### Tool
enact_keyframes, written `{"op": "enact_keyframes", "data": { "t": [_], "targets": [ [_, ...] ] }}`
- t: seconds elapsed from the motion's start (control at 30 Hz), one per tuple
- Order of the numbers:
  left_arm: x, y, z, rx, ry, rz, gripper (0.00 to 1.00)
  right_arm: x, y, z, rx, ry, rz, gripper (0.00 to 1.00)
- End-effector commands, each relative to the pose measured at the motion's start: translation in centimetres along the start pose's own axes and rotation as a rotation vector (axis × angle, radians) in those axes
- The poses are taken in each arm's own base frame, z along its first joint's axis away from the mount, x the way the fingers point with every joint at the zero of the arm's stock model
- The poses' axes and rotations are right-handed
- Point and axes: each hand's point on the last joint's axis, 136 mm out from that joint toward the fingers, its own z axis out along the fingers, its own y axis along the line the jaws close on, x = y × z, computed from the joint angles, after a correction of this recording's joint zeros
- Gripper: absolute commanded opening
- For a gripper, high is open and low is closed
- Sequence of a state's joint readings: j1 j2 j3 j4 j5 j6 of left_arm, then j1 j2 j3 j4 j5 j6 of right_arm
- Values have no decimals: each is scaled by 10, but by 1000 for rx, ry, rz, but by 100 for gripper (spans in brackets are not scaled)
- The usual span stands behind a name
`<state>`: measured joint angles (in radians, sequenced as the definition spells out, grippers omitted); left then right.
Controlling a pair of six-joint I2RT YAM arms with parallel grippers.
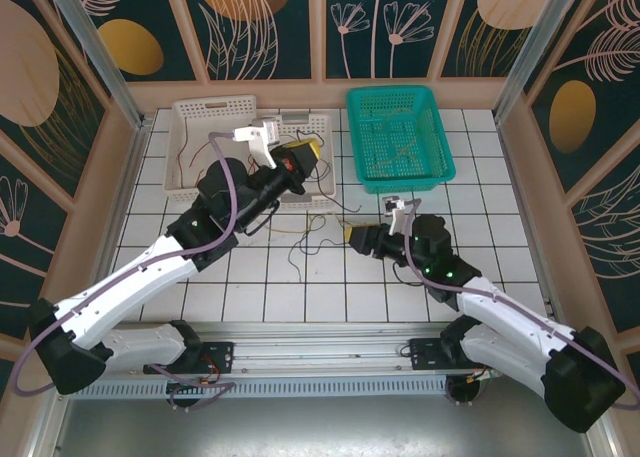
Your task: Untangle the cables
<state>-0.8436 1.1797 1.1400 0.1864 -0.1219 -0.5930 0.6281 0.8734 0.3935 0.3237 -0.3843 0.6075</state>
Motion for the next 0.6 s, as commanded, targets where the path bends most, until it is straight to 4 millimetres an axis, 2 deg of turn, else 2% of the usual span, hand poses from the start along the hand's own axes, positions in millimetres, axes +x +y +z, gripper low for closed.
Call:
{"op": "enact_keyframes", "data": {
  "t": [0.0, 0.07, 0.27, 0.47, 0.57],
  "targets": [
    [-14, 16, 8, -116, -47, 140, 0, -2, -5, -8, 38, -22, -27, 52],
    [-14, 32, 18, -161, -48, 174, 0, -2, -4, -10, 42, -19, -31, 52],
    [-21, 98, 47, -270, -51, 173, 0, 0, -2, -16, 36, -21, -27, 52],
    [-8, 140, 81, -337, -8, 183, 0, 2, -1, -20, 32, -20, -25, 52],
    [6, 160, 99, -352, 28, 176, 0, 3, -1, -22, 33, -24, -21, 52]
  ]
}}
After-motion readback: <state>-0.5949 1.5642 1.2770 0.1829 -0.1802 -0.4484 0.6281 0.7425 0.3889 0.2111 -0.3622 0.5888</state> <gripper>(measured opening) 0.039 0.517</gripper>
